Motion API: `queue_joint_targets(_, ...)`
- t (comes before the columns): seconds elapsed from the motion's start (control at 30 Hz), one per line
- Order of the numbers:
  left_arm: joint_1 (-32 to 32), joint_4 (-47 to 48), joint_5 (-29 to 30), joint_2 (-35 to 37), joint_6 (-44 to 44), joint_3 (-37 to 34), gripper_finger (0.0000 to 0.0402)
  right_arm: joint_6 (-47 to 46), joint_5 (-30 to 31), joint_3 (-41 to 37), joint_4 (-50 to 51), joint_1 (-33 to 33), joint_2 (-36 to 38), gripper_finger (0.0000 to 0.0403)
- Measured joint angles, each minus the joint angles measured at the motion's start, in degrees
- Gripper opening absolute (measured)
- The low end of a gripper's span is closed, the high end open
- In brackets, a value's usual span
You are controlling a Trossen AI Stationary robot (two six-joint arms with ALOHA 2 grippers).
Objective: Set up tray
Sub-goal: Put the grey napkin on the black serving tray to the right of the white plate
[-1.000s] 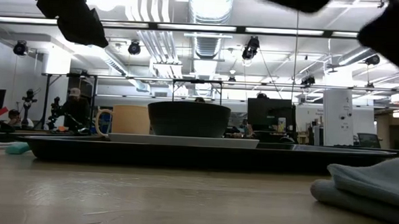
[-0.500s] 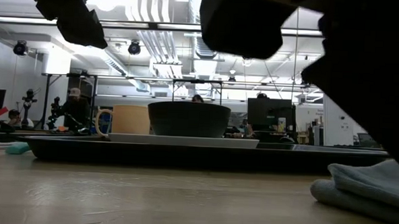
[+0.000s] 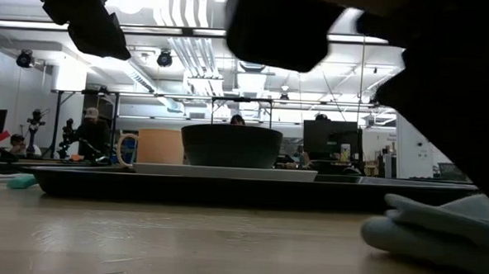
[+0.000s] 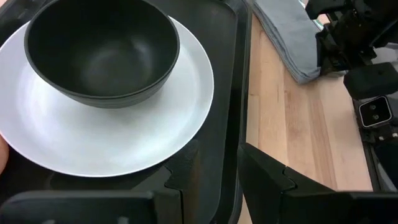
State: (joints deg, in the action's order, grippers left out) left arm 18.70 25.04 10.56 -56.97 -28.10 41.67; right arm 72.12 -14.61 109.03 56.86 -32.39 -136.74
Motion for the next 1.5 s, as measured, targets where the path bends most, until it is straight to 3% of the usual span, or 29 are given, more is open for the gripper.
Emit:
queue_joint_targets(0.17,0.0,0.0,0.0,0.0,-0.1,-0.2,0.0089,-3.9,0.8,0.5,-0.5,0.6,0.2,0.001)
queue_joint_targets(0.37,0.0,-0.1,0.0,0.0,-1.8,-0.3,0.0089,-10.0,15.2,2.9,5.6,0.5,2.4,0.0009)
queue_joint_targets(0.77,0.0,0.0,-1.2,0.0,-2.9,-0.3,0.0089,-31.1,23.6,3.5,16.8,0.2,15.5,0.0008)
queue_joint_targets(1.13,0.0,1.4,-1.7,0.0,-7.0,-0.3,0.0089,-49.1,36.9,3.5,25.3,0.9,29.7,0.0008)
queue_joint_targets(1.4,0.0,1.3,-1.7,0.0,-7.0,-0.3,0.0089,-57.6,40.0,3.3,28.4,6.4,36.8,0.0008)
queue_joint_targets(1.5,0.0,1.7,-1.7,0.0,-7.0,-0.3,0.0089,-58.4,38.3,3.2,28.4,9.0,36.9,0.0008)
